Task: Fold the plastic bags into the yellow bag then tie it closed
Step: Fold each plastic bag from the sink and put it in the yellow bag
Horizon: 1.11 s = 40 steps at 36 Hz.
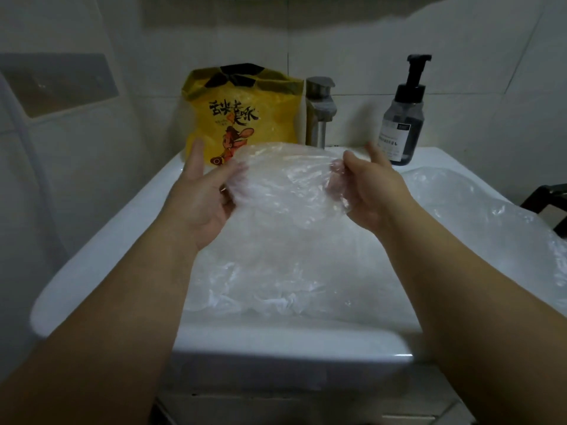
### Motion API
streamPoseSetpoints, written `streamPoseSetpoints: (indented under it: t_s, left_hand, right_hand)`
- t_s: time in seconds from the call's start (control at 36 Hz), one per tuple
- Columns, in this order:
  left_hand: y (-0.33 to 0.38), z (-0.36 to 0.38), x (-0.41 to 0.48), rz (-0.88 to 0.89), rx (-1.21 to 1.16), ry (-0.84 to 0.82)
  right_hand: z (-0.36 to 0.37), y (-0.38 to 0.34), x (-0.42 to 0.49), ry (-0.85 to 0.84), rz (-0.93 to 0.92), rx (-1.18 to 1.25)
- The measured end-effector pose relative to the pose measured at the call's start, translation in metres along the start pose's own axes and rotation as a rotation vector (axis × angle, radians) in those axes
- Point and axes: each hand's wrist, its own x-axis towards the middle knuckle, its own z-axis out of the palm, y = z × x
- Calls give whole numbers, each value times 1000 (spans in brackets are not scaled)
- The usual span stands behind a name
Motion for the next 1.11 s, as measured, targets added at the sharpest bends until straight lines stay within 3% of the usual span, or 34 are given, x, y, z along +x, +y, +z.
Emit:
streamPoseSetpoints:
  t_s: [0.08, 0.19, 0.28, 0.39, 0.44, 0.56, 0.69, 0.78, 0.83, 0.94, 1.11]
  left_hand:
    - [-1, 1, 0, 1, 33, 0]
    - [-7, -1, 1, 22, 269, 23]
    - [-10, -6, 1, 86, 509, 28]
    - [-14, -14, -3, 260, 978, 85]
    - [-14, -17, -3, 339, 1070, 137]
    - [-9, -19, 1, 347, 948, 184]
    - [5, -14, 6, 56, 169, 25]
    - [10, -10, 2, -58, -69, -79]
    - [8, -11, 3, -71, -8, -63]
    - [0, -10, 2, -60, 354, 69]
    - [5, -6, -7, -336, 258, -68]
  right_hand:
    - [1, -7, -6, -50, -7, -58]
    - [1, -9, -8, -144, 17, -294]
    - [-1, -5, -10, -181, 16, -611]
    - [-9, -2, -6, -85, -176, -1163]
    - [-11, -1, -4, -61, -225, -1245]
    - [-10, -1, -4, -47, -278, -1158]
    - [-7, -6, -2, -79, -135, -791]
    - [-4, -8, -4, -177, -61, -530]
    - [-3, -7, -7, -182, -61, -488]
    - [-5, -6, -7, -75, -99, -561]
    - [-3, -3, -5, -96, -70, -510]
